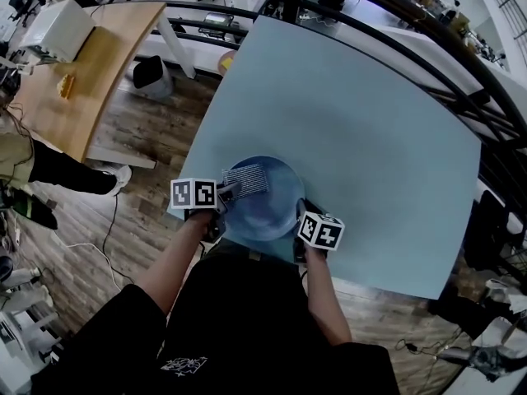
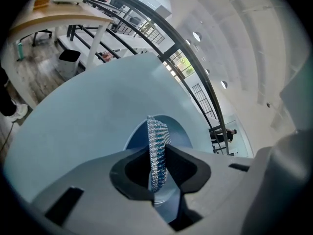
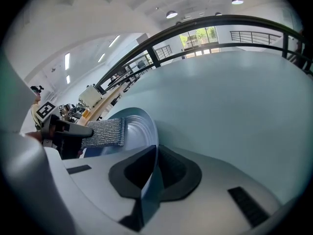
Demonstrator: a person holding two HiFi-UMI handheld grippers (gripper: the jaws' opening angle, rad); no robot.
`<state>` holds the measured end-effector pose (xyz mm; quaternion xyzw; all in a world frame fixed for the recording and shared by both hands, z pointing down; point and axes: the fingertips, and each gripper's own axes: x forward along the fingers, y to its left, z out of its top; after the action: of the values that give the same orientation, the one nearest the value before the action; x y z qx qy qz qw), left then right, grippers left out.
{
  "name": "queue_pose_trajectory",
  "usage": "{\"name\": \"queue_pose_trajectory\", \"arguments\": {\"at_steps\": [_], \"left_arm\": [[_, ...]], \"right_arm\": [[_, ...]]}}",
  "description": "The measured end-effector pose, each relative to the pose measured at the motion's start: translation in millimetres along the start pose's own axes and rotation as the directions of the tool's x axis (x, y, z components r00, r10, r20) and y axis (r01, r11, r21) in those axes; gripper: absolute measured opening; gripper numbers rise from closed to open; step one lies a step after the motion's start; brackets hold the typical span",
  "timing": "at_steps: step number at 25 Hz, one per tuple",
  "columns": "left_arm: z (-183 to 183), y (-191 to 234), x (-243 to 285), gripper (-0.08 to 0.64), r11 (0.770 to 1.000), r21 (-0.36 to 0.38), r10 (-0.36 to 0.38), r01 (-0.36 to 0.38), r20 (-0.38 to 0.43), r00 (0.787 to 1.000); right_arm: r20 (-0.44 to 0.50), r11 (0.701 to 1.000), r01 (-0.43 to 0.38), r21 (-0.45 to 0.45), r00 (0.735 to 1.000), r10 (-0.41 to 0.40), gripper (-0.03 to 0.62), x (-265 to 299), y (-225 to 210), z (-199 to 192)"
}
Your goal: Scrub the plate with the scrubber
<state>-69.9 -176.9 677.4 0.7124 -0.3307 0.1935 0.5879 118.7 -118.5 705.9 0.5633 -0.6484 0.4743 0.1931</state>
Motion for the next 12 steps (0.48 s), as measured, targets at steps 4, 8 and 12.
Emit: {"name": "queue_pose_trajectory", "arguments": {"at_steps": [4, 8, 12], "left_arm": [[-5.8, 10.6, -12.2, 0.084, 0.999, -0.038, 0.022, -0.021, 0.020, 1.000], [-11.8, 18.5, -24.5, 0.084, 0.997, -0.059, 0.045, -0.042, 0.045, 0.998], [-20.6, 27.0, -37.2, 0.084, 0.995, -0.073, 0.068, -0.064, 0.053, 0.996]], "right_arm": [[-0.005, 1.000, -0.001, -0.006, 1.000, 0.001, 0.020, 0.8, -0.5, -1.5], [-0.007, 1.000, -0.004, -0.015, 1.000, 0.004, 0.020, 0.1, -1.1, -0.8], [-0.012, 1.000, -0.015, -0.022, 1.000, 0.015, 0.020, 0.8, -0.1, -1.6]]}}
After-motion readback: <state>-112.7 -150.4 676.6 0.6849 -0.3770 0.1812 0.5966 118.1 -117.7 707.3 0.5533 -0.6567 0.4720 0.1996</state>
